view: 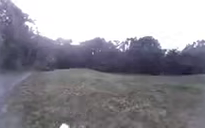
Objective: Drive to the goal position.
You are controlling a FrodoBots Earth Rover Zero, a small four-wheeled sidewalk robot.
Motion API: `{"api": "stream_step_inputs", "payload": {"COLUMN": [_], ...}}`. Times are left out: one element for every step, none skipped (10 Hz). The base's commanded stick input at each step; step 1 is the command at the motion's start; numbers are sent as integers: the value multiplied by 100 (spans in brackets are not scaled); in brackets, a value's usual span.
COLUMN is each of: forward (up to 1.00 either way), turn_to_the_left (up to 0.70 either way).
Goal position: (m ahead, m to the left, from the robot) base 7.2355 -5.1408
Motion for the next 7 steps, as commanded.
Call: {"api": "stream_step_inputs", "payload": {"forward": [70, 70, 70, 70, 70, 70, 70], "turn_to_the_left": [-35, -35, -8, 0, 0, -1, -4]}}
